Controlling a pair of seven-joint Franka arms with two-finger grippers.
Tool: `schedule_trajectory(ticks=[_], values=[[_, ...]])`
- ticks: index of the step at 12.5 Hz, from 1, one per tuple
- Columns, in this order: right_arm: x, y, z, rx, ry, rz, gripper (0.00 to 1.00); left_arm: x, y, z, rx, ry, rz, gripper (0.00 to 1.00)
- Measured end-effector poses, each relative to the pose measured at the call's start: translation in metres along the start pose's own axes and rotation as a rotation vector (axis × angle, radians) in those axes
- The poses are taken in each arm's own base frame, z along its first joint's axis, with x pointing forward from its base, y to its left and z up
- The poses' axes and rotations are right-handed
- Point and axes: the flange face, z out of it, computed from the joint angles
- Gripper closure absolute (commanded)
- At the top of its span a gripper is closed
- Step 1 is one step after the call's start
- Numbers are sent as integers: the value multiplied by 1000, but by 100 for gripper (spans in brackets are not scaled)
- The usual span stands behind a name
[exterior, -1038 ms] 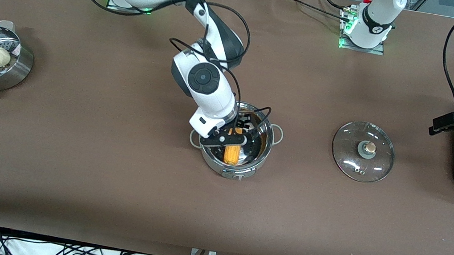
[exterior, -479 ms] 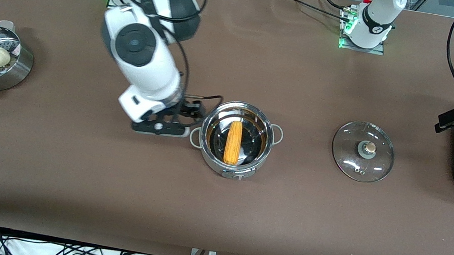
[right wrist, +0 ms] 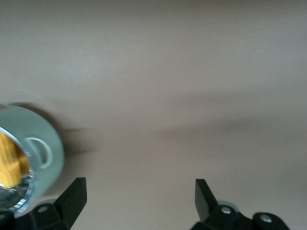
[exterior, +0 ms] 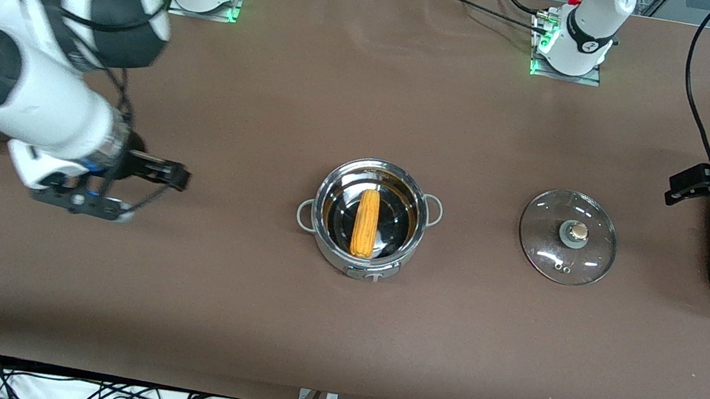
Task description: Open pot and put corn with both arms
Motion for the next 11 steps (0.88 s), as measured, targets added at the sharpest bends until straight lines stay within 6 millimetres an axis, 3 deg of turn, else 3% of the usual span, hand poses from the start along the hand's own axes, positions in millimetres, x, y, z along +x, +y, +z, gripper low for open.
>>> schedule_trajectory(ticks=[3, 5, 7, 11], values=[[-1, 98, -30, -4, 8, -19, 0, 0, 5, -2, 0, 3, 5, 0], [-19, 137, -47, -15, 21, 9, 0, 0, 3, -2, 0, 4, 1, 0], [-39, 151, -53, -24, 51, 26, 0, 0, 2, -2, 0, 5, -1, 0], [-71, 158, -50, -47, 60, 30, 0, -4, -2, 1, 1, -31, -8, 0]])
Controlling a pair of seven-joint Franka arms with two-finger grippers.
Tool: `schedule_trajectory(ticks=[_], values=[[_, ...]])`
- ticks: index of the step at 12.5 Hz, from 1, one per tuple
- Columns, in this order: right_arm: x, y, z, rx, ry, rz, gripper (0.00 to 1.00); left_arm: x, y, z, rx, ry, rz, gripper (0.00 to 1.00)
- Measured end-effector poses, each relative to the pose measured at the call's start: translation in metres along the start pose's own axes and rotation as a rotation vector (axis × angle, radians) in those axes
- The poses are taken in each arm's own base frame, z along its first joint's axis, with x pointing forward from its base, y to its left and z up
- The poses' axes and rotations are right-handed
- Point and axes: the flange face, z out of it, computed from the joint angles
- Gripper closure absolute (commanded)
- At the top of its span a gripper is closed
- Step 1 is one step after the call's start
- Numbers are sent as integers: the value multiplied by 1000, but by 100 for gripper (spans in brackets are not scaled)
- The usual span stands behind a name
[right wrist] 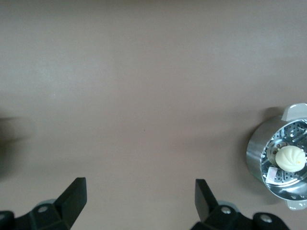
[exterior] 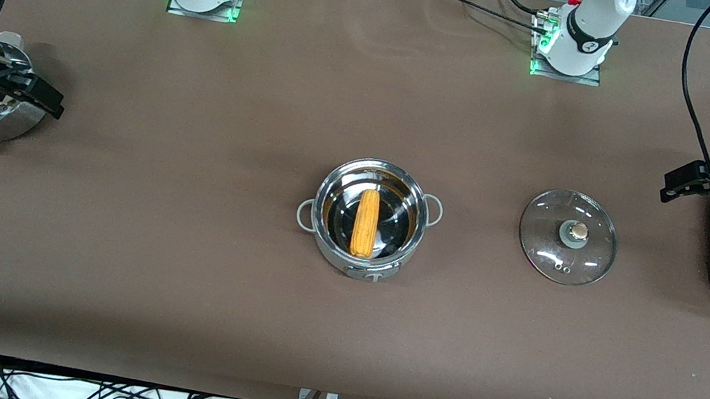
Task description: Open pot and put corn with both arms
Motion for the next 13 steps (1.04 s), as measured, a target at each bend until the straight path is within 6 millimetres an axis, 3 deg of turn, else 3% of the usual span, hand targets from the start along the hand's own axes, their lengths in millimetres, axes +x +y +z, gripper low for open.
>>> schedule_trajectory(ticks=[4, 13], values=[[-18, 15, -16, -9, -19, -1, 0, -1, 0, 1, 0, -11, -1, 0], [-16, 21, 10, -17, -66, -64, 0, -2, 0, 0, 1, -9, -1, 0]])
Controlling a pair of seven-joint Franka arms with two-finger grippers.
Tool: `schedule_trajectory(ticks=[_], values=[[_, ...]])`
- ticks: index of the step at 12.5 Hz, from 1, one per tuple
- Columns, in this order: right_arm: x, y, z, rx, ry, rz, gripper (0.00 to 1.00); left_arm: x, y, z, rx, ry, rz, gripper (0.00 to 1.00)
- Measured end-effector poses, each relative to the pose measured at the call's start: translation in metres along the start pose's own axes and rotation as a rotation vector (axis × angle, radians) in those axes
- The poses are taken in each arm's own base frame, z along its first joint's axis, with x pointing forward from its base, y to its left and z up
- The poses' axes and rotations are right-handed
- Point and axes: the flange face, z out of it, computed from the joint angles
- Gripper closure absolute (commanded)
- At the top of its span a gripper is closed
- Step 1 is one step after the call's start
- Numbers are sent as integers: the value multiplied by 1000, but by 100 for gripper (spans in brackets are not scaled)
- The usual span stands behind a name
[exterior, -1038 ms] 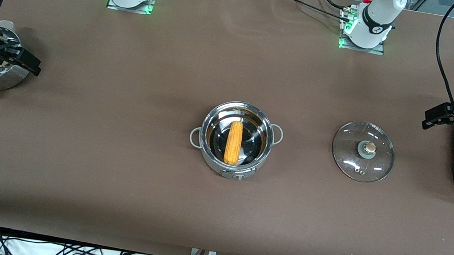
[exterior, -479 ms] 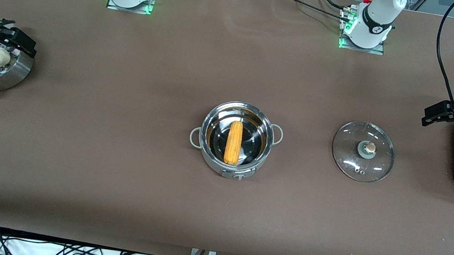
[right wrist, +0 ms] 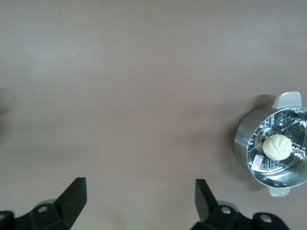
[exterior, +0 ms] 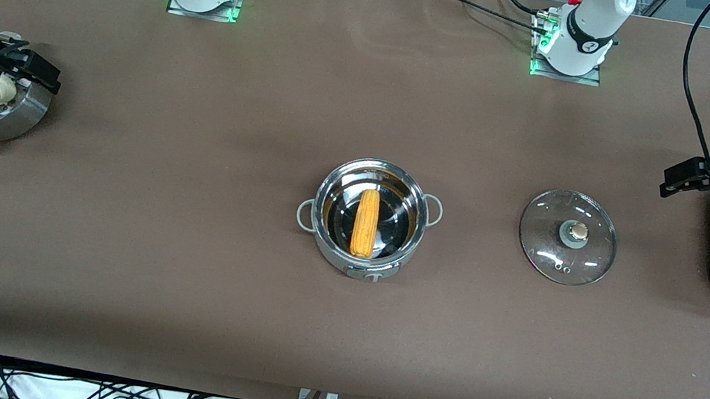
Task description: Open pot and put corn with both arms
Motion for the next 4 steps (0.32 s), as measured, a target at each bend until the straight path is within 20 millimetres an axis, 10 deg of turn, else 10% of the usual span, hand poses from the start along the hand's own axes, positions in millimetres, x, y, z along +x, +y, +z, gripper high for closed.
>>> schedule_trajectory(ticks=[4], values=[[0, 1, -1, 0, 2, -2, 0, 0, 0, -1, 0, 1, 0, 0]])
